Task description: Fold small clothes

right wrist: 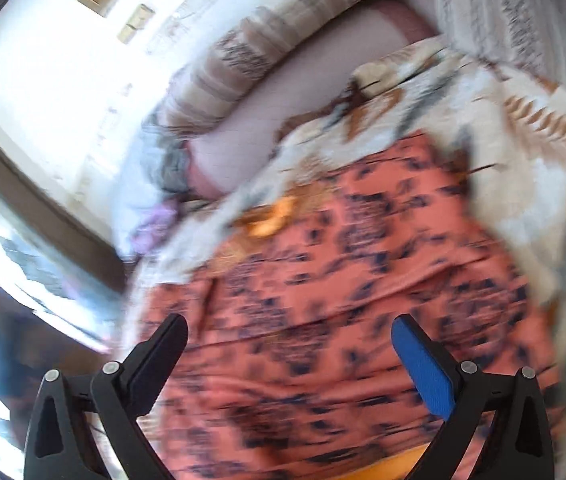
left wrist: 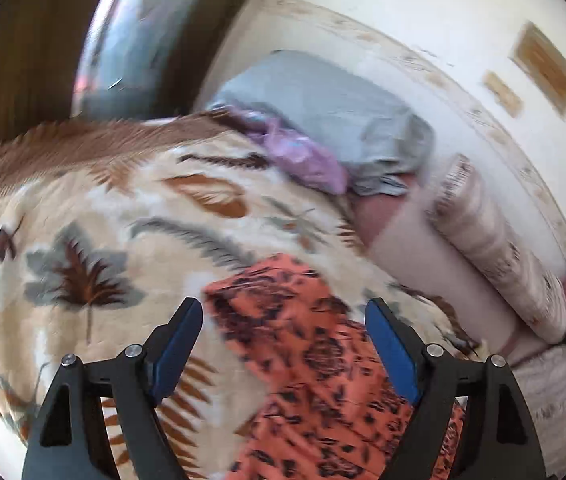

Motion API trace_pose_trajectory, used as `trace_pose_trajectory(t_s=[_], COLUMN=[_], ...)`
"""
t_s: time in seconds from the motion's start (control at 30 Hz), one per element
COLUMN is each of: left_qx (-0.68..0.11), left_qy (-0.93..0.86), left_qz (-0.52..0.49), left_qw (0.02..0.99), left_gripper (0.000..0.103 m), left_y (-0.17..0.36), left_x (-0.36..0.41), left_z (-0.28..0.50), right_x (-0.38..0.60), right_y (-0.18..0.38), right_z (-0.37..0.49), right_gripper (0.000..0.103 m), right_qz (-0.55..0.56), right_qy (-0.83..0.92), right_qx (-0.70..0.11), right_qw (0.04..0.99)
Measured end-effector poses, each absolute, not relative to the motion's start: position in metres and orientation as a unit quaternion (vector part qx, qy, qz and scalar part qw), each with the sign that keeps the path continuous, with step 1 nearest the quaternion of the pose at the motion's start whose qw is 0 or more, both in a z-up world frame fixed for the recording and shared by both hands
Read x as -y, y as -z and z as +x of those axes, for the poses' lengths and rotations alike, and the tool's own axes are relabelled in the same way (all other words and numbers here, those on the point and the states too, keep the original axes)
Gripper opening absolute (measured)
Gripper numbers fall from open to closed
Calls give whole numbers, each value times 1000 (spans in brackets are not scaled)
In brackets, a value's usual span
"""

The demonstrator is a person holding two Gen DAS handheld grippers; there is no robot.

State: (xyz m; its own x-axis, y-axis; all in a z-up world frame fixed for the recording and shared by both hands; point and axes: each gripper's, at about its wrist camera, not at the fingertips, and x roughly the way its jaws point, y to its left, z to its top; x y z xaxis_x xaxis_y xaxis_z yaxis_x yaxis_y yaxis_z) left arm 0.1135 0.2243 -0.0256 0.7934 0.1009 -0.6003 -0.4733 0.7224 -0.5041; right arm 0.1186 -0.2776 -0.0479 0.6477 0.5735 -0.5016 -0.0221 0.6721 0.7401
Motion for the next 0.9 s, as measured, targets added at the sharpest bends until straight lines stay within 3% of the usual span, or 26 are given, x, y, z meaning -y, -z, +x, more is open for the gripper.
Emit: trace_pose_trajectory(t_s=[0.17, 0.3, 0.47, 0.5, 0.53, 0.57, 0.7, 0.9], left_qx=[-296, -287, -299, -306, -309, -308, -295, -293], left_qy=[-197, -195, -170, -164, -160, -157, -159, -164], left_qz=[-422, -444, -426, -427, -427, -428, -423, -411], left_qw=[834, 826, 837, 835, 835, 835, 842, 848], left_gripper=[84, 83, 84, 84, 84, 84, 84, 84], left_y=[106, 118, 117, 118, 119, 118, 114, 112], left_x=[-267, -278, -273, -272, -271, -271, -271, -267], left_z=[93, 89, 100, 103, 105, 106, 102, 101], right_x=[168, 93, 35, 25, 15, 7, -4, 84], right_y=[57, 86, 119, 119, 118, 117, 69, -20], right_z=[178, 231, 263, 264, 265, 265, 256, 237], right_gripper=[100, 79, 74, 54, 19, 12, 9, 9], right_qz=[380, 343, 276, 240, 198, 171, 58, 16], right_qy=[-268, -248, -213, -205, -190, -182, -172, -124], right_qx=[-440, -501, -550, -554, -560, -566, -521, -437], right_qw=[768, 755, 759, 770, 782, 786, 834, 891])
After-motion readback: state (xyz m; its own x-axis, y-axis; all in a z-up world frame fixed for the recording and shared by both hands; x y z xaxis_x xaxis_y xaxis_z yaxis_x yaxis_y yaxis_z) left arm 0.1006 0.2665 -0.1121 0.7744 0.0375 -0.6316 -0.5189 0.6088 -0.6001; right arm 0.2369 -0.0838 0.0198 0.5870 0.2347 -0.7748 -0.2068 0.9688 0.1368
